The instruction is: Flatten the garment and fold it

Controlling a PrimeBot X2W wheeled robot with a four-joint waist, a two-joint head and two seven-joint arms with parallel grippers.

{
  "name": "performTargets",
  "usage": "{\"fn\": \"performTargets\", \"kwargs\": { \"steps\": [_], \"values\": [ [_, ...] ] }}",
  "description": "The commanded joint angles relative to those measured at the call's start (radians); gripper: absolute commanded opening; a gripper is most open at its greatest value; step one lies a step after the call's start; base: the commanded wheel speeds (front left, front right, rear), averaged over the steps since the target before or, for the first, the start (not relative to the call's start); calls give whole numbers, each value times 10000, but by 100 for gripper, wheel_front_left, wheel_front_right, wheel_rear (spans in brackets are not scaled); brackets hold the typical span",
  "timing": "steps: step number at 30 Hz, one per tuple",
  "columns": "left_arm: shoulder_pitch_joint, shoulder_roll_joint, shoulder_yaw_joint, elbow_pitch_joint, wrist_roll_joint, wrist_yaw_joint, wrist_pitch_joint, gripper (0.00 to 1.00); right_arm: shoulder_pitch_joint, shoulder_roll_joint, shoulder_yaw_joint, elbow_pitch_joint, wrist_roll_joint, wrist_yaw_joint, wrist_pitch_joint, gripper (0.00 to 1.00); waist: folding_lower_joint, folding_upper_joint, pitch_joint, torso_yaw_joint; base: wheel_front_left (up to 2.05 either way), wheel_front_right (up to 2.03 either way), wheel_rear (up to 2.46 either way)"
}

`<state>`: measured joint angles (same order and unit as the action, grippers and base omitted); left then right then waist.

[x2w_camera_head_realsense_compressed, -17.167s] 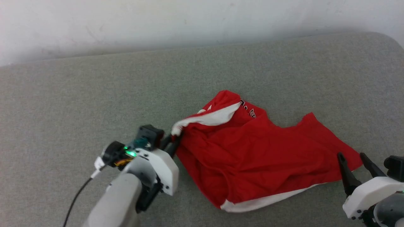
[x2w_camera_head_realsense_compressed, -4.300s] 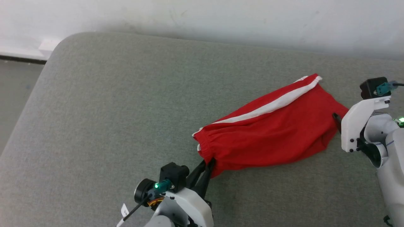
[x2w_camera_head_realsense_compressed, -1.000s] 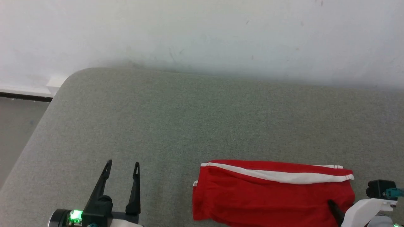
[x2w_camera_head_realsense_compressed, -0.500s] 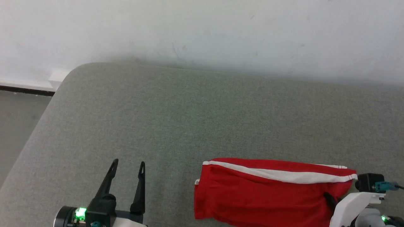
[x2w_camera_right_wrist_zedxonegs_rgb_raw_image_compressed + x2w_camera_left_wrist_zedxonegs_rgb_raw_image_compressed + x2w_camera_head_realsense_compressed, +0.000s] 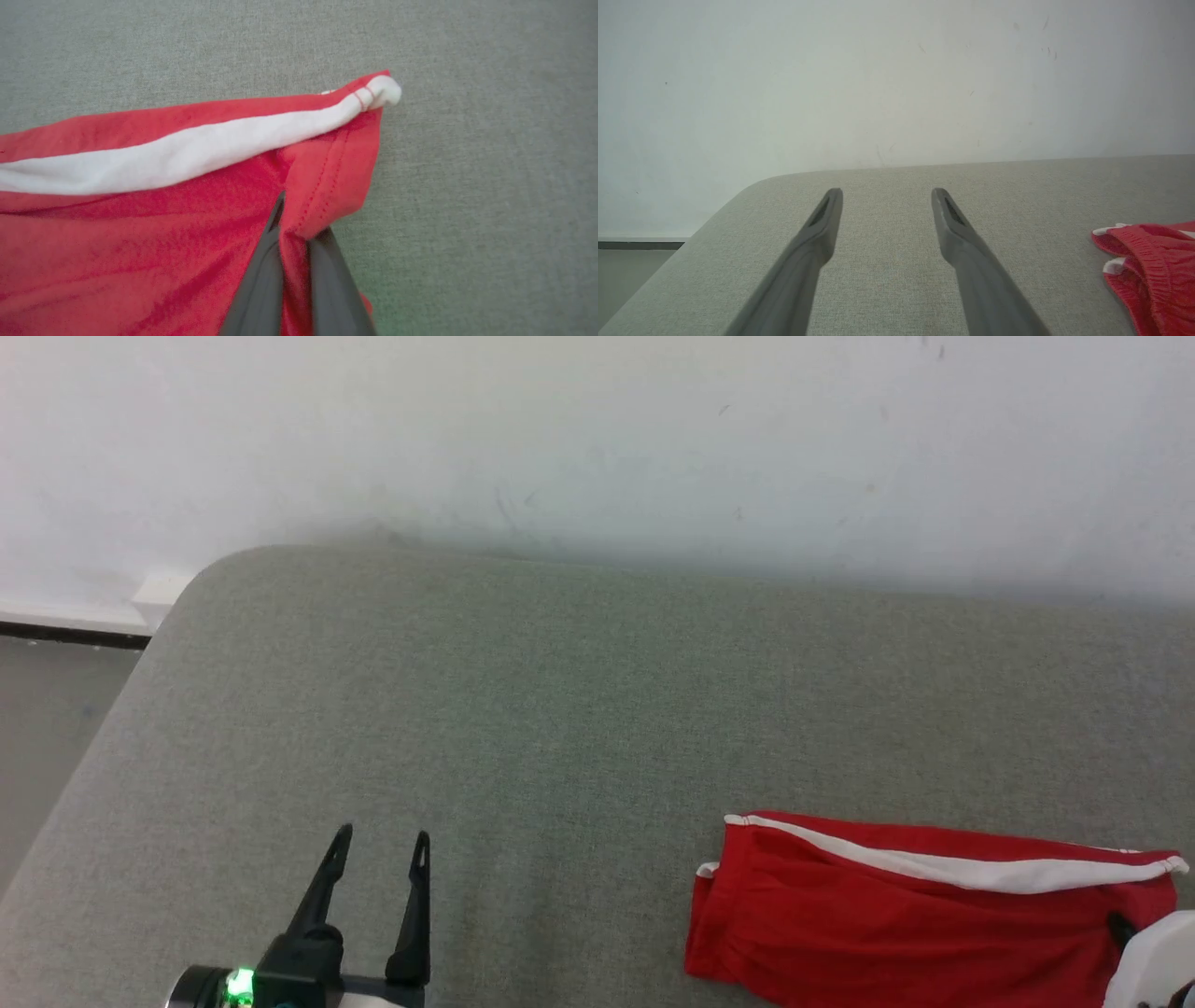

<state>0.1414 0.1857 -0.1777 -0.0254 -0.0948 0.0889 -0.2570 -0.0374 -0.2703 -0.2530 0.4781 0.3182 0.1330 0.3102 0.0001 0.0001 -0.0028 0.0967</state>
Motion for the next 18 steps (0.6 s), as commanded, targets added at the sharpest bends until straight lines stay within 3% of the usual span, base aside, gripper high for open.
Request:
{"fn": "performTargets", "kwargs": {
  "steps": [1, 9, 18],
  "values": [
    [204, -83, 102, 63, 100, -52, -47, 100, 86, 7, 9, -241, -49, -23, 132, 0, -1, -1, -142, -119, 0, 0, 0],
    [283, -339, 253, -157, 251, -237, -47, 100, 554, 361, 783, -2661, 460, -23, 1379, 0, -1, -1, -427, -203, 0, 0, 0],
    [542, -537, 492, -176, 281, -361, -47, 100, 923, 1337, 2347, -5135, 957, -23, 2637, 0, -1, -1, -642, 230, 0, 0, 0]
  ]
}}
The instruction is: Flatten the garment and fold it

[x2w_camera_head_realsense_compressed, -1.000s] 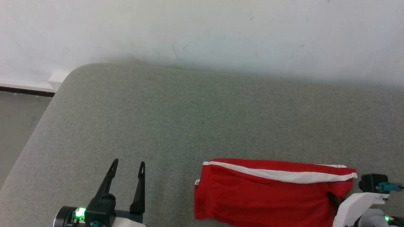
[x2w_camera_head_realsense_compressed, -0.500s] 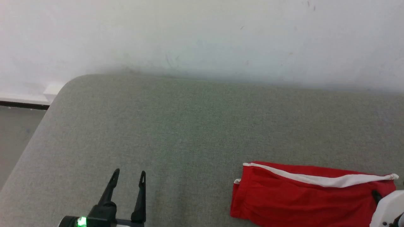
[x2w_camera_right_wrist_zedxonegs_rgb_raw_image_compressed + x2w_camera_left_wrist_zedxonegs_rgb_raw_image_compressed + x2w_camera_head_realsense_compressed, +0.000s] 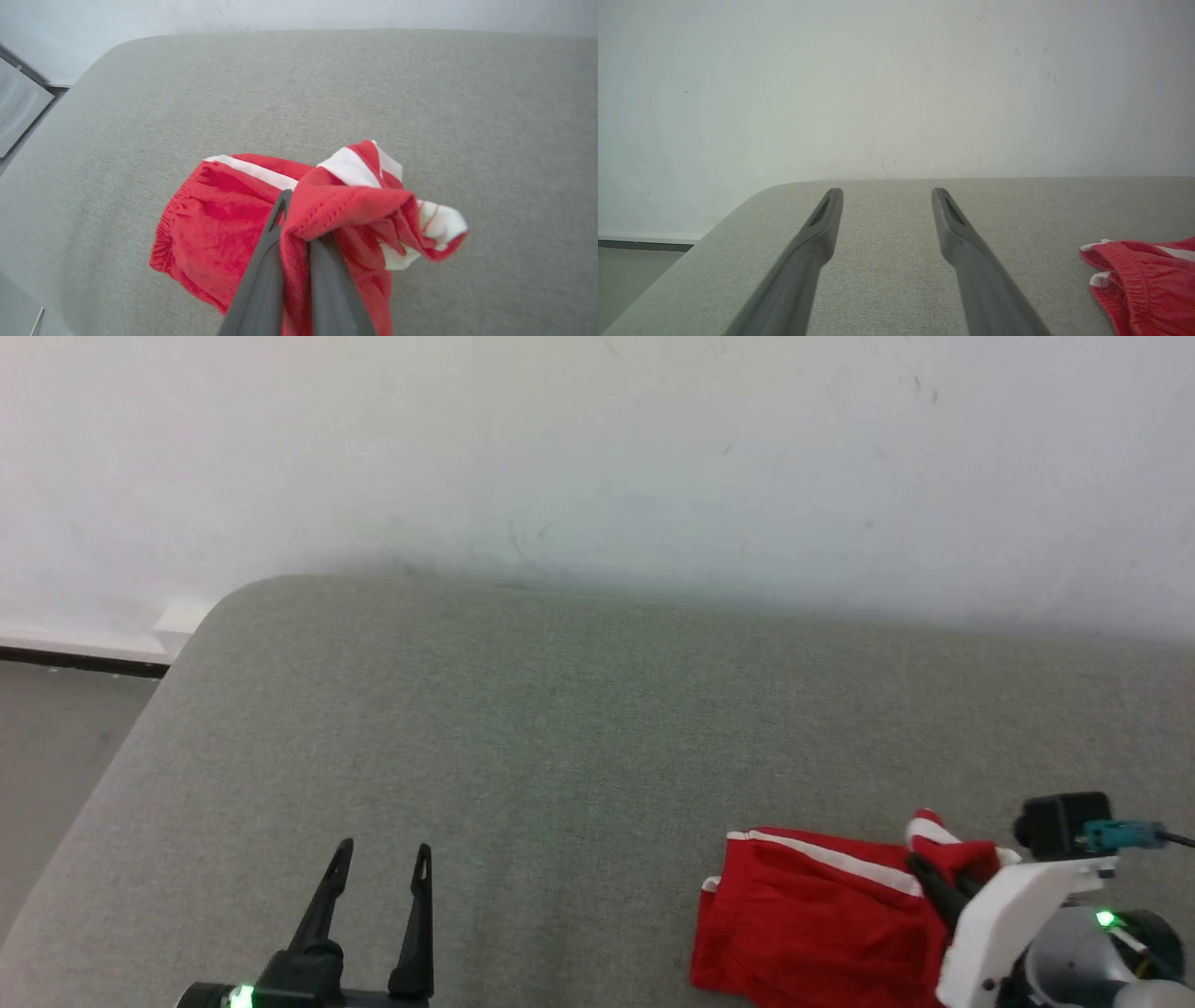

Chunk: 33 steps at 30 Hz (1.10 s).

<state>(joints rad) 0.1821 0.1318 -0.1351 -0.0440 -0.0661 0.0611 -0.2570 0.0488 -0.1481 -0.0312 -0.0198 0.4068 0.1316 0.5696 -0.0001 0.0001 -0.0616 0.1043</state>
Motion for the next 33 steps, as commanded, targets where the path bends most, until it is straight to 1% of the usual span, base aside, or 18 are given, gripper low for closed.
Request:
{"fn": "performTargets", "kwargs": {
  "steps": [1, 4, 7, 8, 13, 16, 17, 18, 24, 29, 33],
  "values": [
    [154, 4, 87, 5, 7, -116, -47, 100, 47, 221, 303, -267, 102, -9, 101, 0, 1, -1, -61, 223, 0, 0, 0],
    [183, 4, 174, -21, 40, -181, -47, 100, -80, 489, 800, -381, 188, -9, 201, 0, 1, -1, -41, 415, 0, 0, 0],
    [133, 7, 231, -22, 70, -269, -47, 100, -324, 638, 1265, -185, 122, -9, 126, 0, 1, -1, 32, 610, 0, 0, 0],
    [133, 7, 231, -22, 70, -269, -47, 100, -324, 638, 1265, -185, 122, -9, 126, 0, 1, -1, 32, 610, 0, 0, 0],
    [44, -45, 220, 35, 146, -379, -47, 100, -834, 779, 1824, 766, -163, -9, -338, 0, 1, -1, 183, 896, 0, 0, 0],
    [5, -74, 226, 92, 178, -418, -47, 100, -1178, 737, 2240, 1526, -560, -9, -611, 0, 1, -1, 279, 1006, 0, 0, 0],
    [-9, -82, 230, 114, 185, -431, -47, 100, -1310, 738, 2400, 1738, -628, -9, -759, 31, 1, -1, 313, 1041, 0, 0, 0],
    [-29, -91, 228, 134, 194, -449, -47, 100, -1421, 747, 2539, 1946, -641, -9, -902, 100, 1, -1, 332, 1077, 0, 0, 0],
    [-74, -119, 289, 259, 219, -506, -47, 100, -2004, 369, 4205, 2801, -1033, -9, -1478, 100, 1, -1, 342, 1137, 0, 0, 0],
    [-68, -132, 358, 406, 220, -546, -47, 100, -2442, 84, 5479, 3291, -943, -9, -1813, 100, 1, -1, 232, 1019, 0, 0, 0],
    [-41, -150, 396, 459, 231, -564, -47, 100, -2778, -50, 5901, 3381, -584, -9, -2183, 100, 1, -1, 77, 822, 0, 0, 0]
  ]
}}
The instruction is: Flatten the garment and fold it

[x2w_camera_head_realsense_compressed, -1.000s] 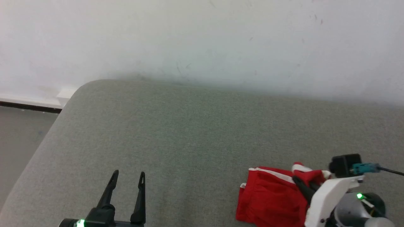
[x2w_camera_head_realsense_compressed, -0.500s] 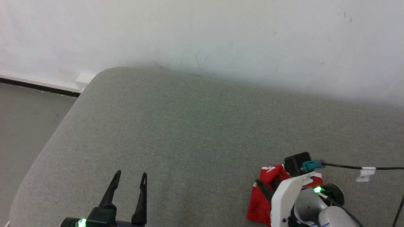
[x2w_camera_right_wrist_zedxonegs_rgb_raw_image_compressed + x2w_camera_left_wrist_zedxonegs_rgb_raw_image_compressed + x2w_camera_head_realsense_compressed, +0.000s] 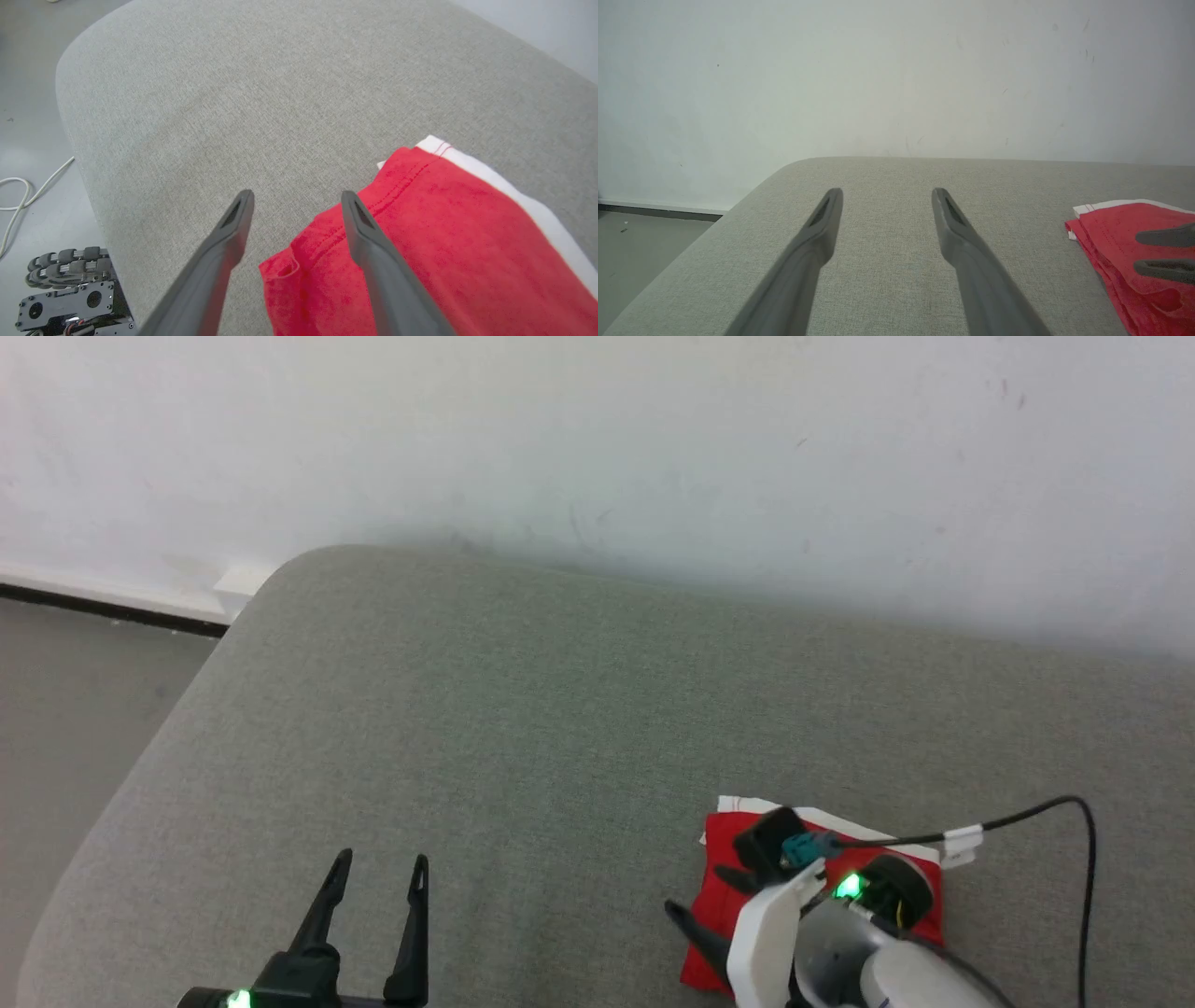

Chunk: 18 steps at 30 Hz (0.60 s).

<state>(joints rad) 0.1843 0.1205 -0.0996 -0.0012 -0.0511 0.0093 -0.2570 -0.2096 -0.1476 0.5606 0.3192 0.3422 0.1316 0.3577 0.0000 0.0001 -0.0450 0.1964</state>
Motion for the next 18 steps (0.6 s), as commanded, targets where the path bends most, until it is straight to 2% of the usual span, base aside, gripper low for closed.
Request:
{"fn": "performTargets", "kwargs": {
  "steps": [1, 8, 14, 18],
  "values": [
    [-47, -39, 60, 38, 76, -52, -47, 100, -289, -119, -9, -19, 133, -9, -150, 100, 0, -1, -133, -173, 0, 0, 0],
    [-2, -60, 226, -16, 7, -104, -47, 100, -1061, -1047, -778, -368, -334, -9, -1444, 100, 0, -1, -349, -757, 0, 0, 0],
    [22, -188, 271, 11, -129, -235, -47, 100, -769, -1864, -2634, -690, -1010, -9, -2903, 100, 0, -1, -398, -1166, 0, 0, 0],
    [51, -266, 378, -81, -228, -290, -47, 100, 40, -1901, -4162, -1197, -1399, -9, -4031, 100, 0, -1, -377, -1390, 0, 0, 0]
  ]
}}
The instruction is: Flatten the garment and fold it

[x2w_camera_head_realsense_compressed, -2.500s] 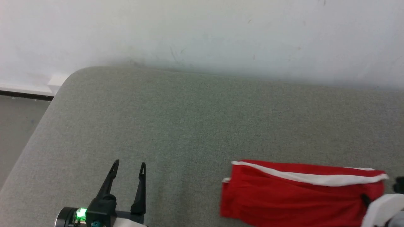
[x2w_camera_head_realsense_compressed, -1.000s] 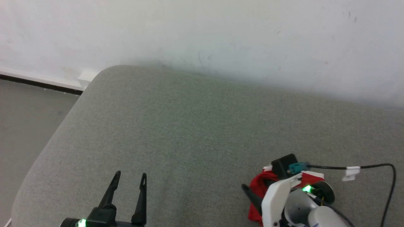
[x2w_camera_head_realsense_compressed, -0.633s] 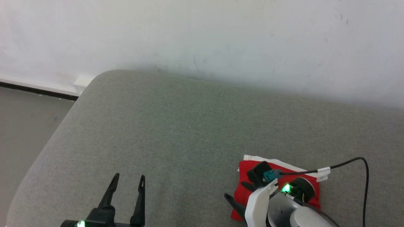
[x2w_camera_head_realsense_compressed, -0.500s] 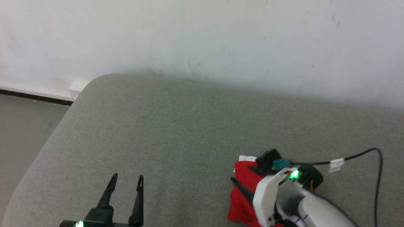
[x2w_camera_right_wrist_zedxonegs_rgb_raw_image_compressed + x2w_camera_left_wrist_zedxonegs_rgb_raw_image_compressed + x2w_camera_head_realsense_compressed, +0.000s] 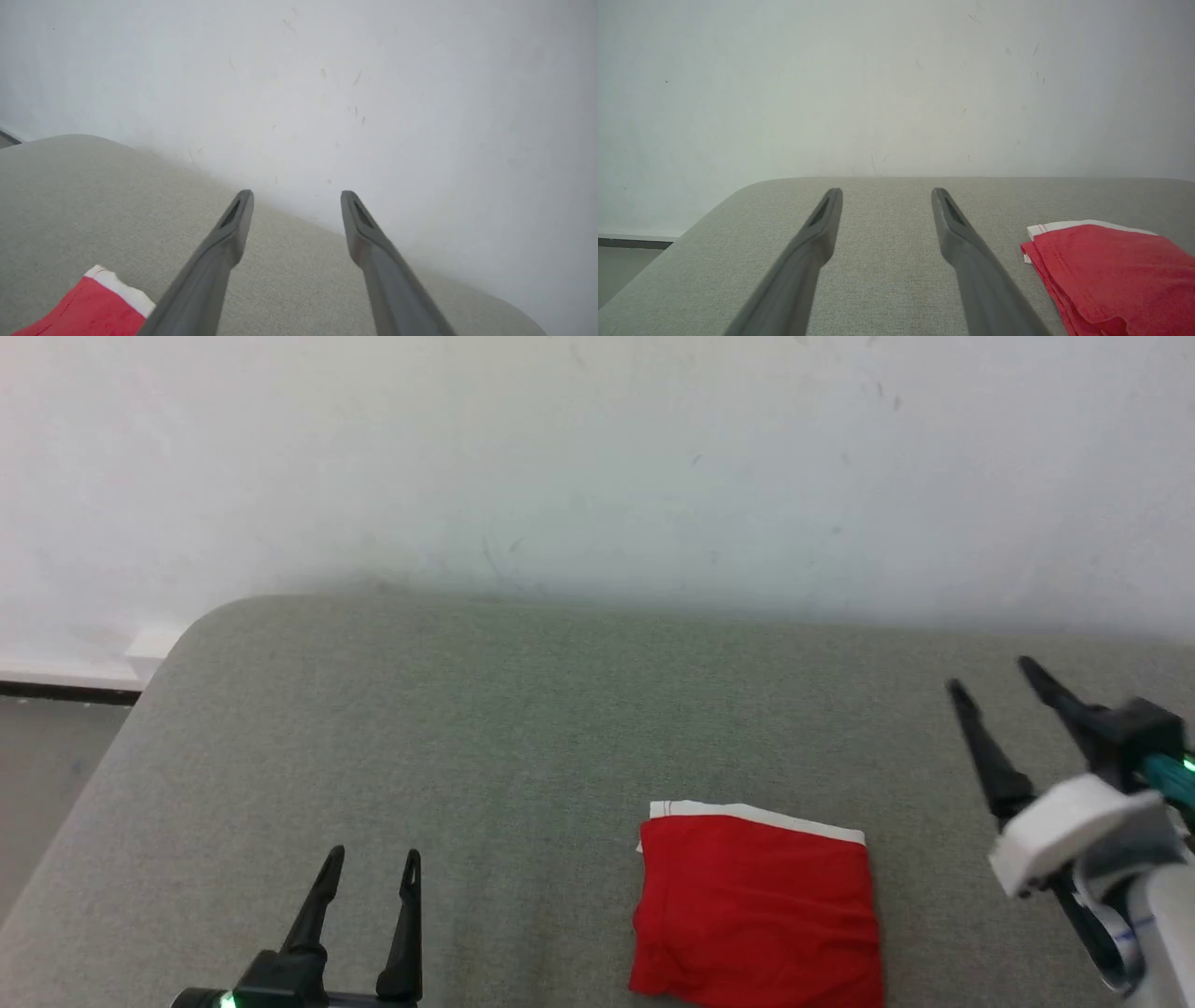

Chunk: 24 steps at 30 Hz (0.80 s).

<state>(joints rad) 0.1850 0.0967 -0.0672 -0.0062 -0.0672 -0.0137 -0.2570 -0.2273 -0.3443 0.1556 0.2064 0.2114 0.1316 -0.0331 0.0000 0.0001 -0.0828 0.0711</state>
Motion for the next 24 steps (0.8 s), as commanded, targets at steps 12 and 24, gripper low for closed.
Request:
{"fn": "performTargets", "kwargs": {
  "steps": [12, 24],
  "values": [
    [-19, -180, 121, -70, -125, -404, -47, 100, 3424, 1939, -2626, -2243, -1060, -9, -1740, 100, 0, -1, 261, -323, 0, 0, 0],
    [-231, -238, 436, -237, -104, -566, -47, 100, 4367, 2819, -2506, -2575, -1430, -9, -2201, 100, 0, -1, 708, -413, 0, 0, 0]
  ]
}}
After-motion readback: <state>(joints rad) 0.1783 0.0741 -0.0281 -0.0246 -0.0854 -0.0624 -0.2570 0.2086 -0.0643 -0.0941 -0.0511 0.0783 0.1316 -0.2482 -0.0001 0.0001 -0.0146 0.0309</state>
